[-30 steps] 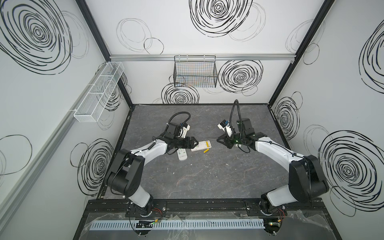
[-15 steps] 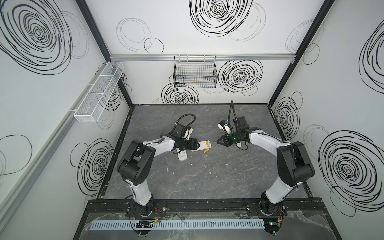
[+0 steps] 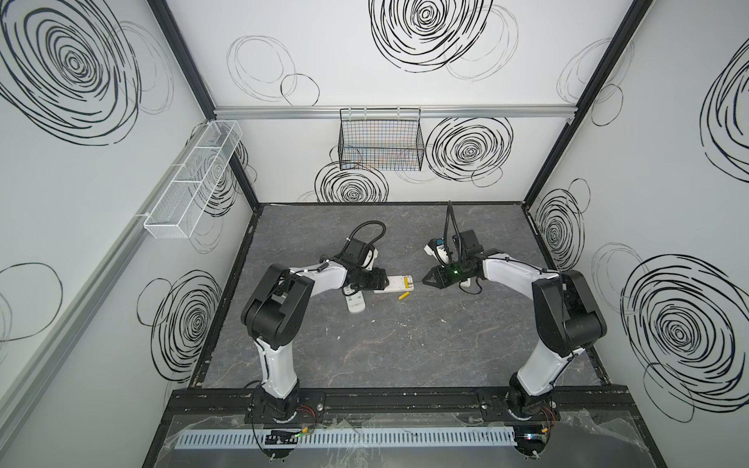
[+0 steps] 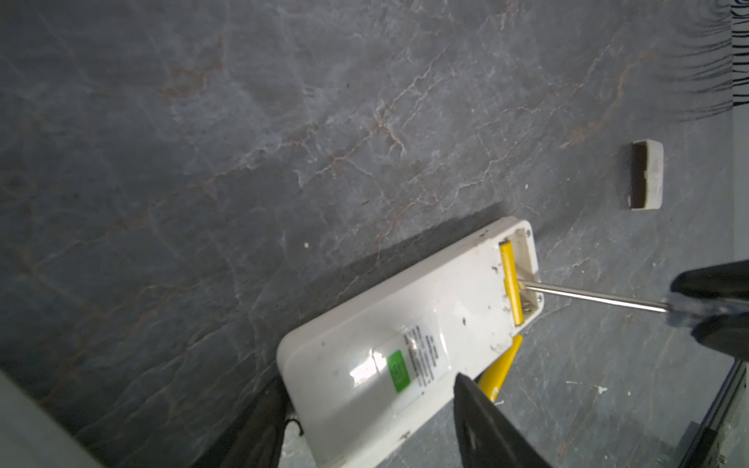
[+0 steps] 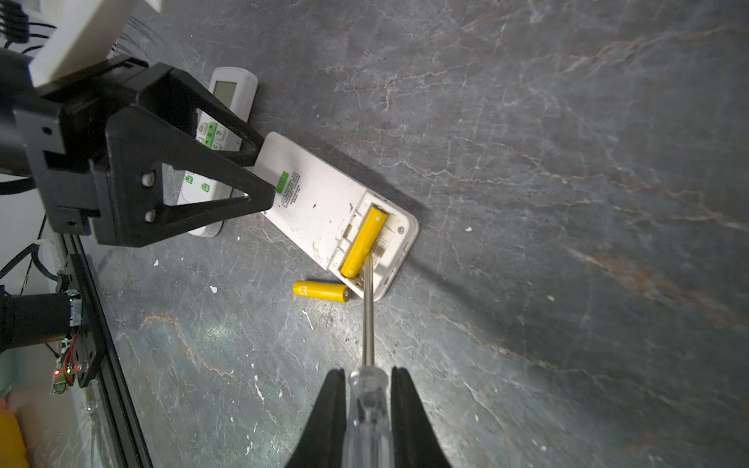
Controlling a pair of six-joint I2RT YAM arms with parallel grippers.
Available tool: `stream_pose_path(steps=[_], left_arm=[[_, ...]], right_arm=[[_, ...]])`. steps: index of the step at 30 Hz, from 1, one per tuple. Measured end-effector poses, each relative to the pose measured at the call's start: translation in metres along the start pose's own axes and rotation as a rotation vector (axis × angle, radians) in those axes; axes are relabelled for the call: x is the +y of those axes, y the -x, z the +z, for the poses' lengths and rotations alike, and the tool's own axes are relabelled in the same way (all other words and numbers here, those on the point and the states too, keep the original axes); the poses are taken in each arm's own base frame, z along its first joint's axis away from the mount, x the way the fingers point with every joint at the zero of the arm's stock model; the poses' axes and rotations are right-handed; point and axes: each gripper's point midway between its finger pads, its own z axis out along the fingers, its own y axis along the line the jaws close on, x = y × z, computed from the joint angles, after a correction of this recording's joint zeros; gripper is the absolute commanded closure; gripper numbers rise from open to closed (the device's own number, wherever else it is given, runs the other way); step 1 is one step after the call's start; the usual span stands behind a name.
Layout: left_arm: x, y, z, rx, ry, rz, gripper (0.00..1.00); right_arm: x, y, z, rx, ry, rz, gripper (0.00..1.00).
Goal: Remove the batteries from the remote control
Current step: 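Lower the screwdriver tip into the remote's battery slot with the right gripper, then pry the second yellow battery out with the screwdriver tip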
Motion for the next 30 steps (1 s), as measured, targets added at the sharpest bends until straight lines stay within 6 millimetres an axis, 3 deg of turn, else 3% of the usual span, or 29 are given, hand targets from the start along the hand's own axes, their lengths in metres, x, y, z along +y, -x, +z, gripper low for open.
stream_pose_path(steps=[11, 30], left_arm=[[0.003, 0.003, 0.005, 0.006, 0.04, 0.048, 0.48], [0.002, 0.007, 0.008, -0.001, 0.033, 0.056, 0.48]], right_arm=[[-0.005, -0.007, 0.002, -0.027, 0.082, 0.071, 1.0], [-0.017, -0.015, 0.004, -0.1, 0.2, 0.141, 1.0]])
